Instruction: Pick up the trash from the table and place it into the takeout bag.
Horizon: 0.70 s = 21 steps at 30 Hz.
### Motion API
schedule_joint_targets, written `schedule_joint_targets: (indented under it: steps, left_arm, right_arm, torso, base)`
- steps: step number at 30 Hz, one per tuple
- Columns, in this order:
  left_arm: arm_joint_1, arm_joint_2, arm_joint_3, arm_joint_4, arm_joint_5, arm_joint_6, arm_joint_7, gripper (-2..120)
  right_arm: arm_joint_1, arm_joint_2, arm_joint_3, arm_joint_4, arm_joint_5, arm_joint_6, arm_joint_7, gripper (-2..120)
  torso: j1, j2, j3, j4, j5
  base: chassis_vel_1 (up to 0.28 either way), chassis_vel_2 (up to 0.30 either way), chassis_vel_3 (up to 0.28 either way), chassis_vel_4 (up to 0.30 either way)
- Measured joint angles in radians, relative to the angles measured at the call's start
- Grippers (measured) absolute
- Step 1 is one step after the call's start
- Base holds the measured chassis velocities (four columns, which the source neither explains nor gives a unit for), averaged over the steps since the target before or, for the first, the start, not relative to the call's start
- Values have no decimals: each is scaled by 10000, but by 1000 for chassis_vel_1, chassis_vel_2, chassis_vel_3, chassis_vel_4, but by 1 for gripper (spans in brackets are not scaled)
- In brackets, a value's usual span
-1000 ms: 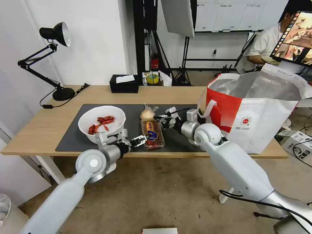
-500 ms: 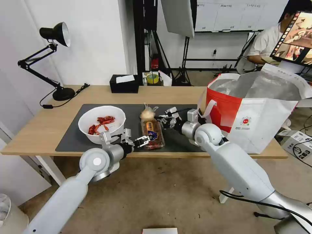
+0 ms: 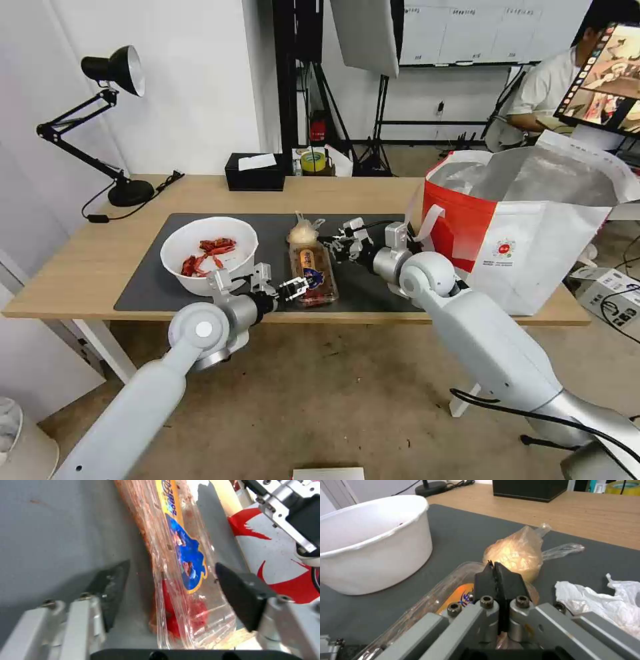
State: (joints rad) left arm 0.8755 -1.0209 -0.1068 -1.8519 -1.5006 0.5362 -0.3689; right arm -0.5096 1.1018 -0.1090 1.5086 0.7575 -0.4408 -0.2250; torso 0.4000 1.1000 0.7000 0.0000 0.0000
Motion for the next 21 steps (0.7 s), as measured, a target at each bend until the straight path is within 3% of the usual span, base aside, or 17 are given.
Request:
schedule_joint_targets:
  steps: [6,9,10,11,14,17,21]
  left_arm:
    - [15,14,-8,-32,23,-40,-20,39]
    - [15,14,-8,-35,31,-42,-20,37]
    - [17,11,-20,-42,55,-51,-25,25]
    - [17,11,-20,-42,55,-51,-25,25]
    - [16,4,-32,-49,93,-150,-36,9]
    - [17,11,-24,-75,137,-229,-53,1]
    - [57,-90,-23,-122,213,-319,-94,0]
  right_arm:
    - [-9,-1,-1,29,4,0,31,0]
    - [-11,-2,-2,31,4,0,33,0]
    - [-17,-13,-2,43,8,0,38,0]
    - [-17,-13,-2,43,8,0,38,0]
    - [-32,-47,-1,79,35,0,52,0]
    - [-48,-76,2,113,75,0,99,0]
    - [-72,-83,52,195,217,-3,211,0]
  torso:
    - [0,0,0,0,0]
    - [0,0,0,0,0]
    - [0,0,0,0,0]
    - [0,0,0,0,0]
    - [0,0,0,0,0]
    - [0,0,0,0,0]
    - [0,0,0,0,0]
  base:
    - [0,0,0,0]
    - [0,0,0,0]
    - [0,0,0,0]
    - [0,0,0,0]
    - [0,0,0,0]
    - [0,0,0,0]
    - [0,0,0,0]
